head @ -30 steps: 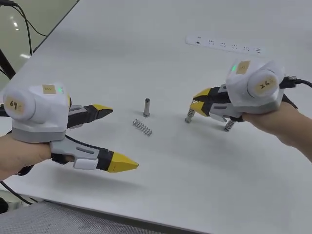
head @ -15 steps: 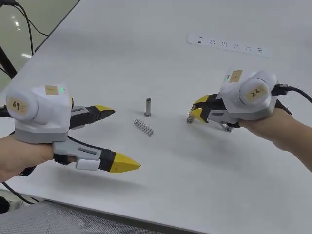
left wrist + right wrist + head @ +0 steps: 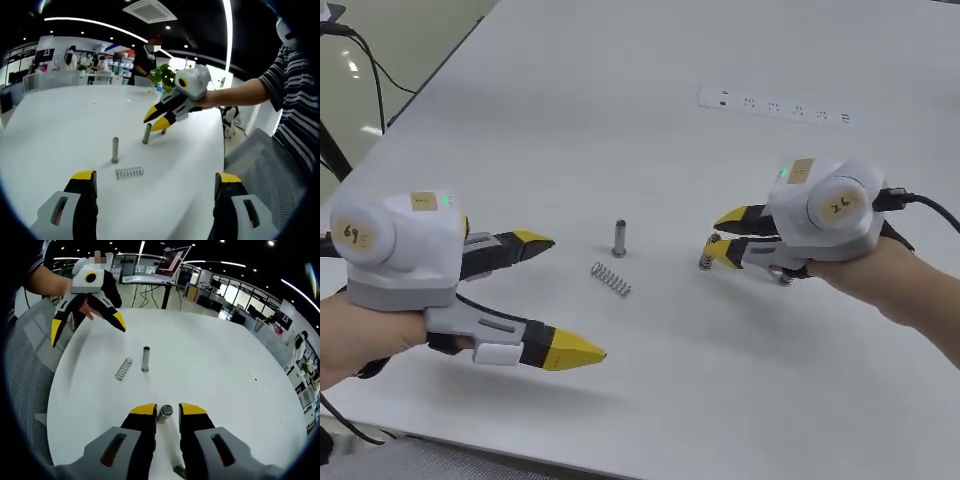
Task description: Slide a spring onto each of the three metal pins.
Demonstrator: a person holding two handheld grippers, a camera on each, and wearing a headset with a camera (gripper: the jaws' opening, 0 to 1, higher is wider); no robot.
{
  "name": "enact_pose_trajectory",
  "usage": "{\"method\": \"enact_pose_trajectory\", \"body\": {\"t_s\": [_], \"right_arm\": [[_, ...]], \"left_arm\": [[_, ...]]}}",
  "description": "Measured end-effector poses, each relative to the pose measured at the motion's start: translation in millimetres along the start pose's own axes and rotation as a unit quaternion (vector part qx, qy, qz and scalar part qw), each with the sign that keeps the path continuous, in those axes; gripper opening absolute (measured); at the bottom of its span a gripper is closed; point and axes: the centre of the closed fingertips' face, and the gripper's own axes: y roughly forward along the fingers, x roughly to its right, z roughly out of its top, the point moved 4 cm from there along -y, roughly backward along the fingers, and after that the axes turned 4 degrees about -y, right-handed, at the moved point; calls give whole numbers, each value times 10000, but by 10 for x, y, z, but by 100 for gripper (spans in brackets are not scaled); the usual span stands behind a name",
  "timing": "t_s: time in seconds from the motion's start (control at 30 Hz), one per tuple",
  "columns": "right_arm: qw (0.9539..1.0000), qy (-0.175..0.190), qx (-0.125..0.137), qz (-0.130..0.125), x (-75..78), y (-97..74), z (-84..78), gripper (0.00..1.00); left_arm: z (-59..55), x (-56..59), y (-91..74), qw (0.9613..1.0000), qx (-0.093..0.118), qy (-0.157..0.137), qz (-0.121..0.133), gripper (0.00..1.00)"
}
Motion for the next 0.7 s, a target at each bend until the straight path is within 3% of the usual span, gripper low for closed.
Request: {"method": "enact_pose_trajectory", "body": {"t_s": [0.3, 0.47, 0.7], "right_arm": [[9973, 587, 414, -120, -91, -176, 61, 14], [9897, 1173, 798, -168, -160, -279, 64, 13], [9831, 1556, 948, -154, -237, -354, -14, 13]], "left_arm": [[30, -3, 17, 10000, -13, 32, -21, 95], [39, 12, 30, 10000, 2, 24, -32, 95], [47, 8, 29, 10000, 16, 25, -9, 95]]}}
